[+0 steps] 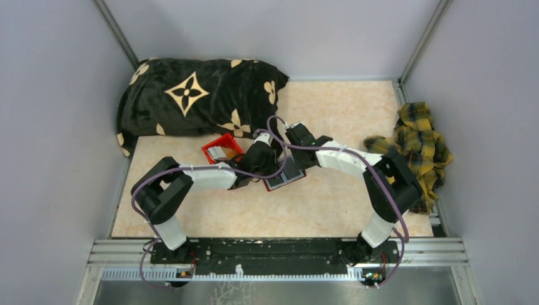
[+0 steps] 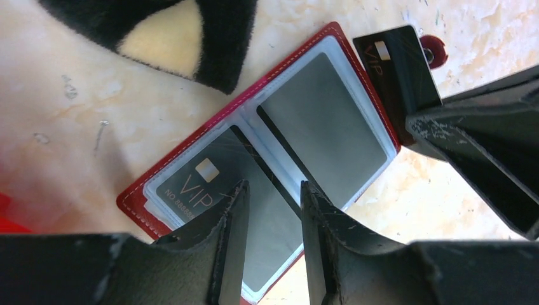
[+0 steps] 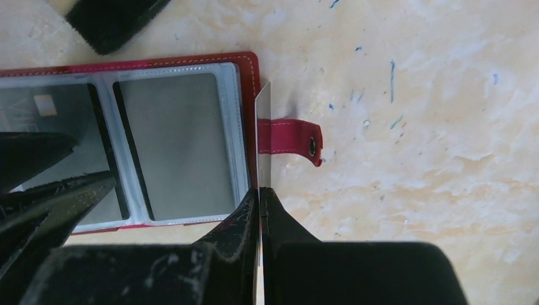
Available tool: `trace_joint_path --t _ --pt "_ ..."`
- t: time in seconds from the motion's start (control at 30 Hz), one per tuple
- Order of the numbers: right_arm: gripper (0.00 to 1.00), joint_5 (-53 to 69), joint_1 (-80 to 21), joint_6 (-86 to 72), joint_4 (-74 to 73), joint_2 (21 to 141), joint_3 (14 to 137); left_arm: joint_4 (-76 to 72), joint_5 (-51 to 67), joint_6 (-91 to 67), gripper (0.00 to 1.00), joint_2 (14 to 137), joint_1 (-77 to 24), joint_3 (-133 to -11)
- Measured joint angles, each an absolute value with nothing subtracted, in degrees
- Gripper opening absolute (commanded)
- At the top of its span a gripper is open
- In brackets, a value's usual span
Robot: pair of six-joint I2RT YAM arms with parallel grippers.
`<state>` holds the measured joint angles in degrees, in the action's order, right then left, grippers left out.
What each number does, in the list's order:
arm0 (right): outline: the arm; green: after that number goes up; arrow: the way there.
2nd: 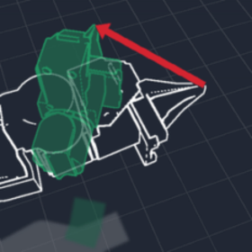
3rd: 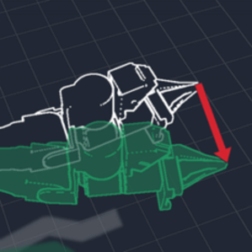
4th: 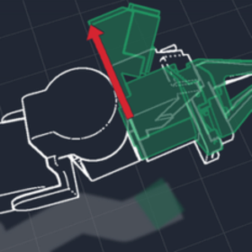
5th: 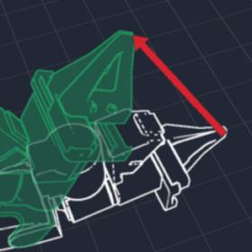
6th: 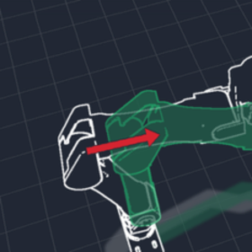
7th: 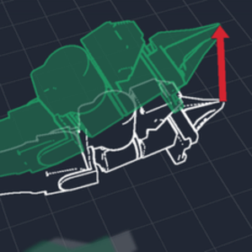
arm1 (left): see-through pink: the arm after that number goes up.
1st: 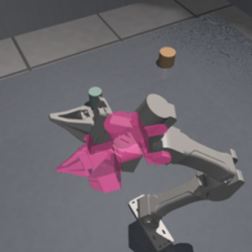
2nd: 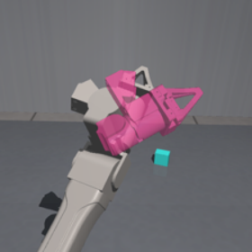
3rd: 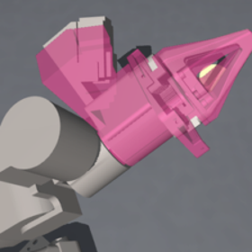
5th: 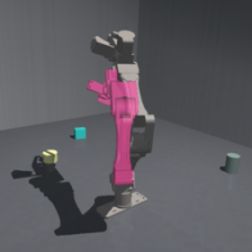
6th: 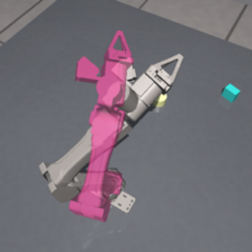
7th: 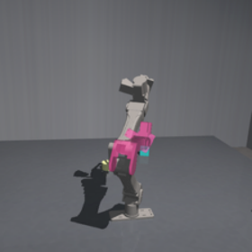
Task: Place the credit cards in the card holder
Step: Move the card holder to the center of the board.
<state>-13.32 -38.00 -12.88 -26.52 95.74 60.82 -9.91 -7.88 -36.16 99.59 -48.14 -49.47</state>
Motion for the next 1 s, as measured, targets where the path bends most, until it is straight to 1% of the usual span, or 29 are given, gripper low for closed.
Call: trace_joint_path --t 0.43,0.8,1.0 --pt "0.0 -10.9 -38.6 -16.8 -27.8 89.6 55.0 -12.2 -11.2 -38.6 0.41 97.0 -48.2 -45.1" --pt "0.0 -15.0 -38.6 -18.6 -28.7 85.8 54.7 -10.3 -13.5 -39.4 0.4 93.7 -49.2 -42.7" --pt "0.0 -14.0 -38.6 -19.8 -28.0 85.3 54.7 -9.8 -14.6 -39.4 0.4 93.1 -50.0 -42.1"
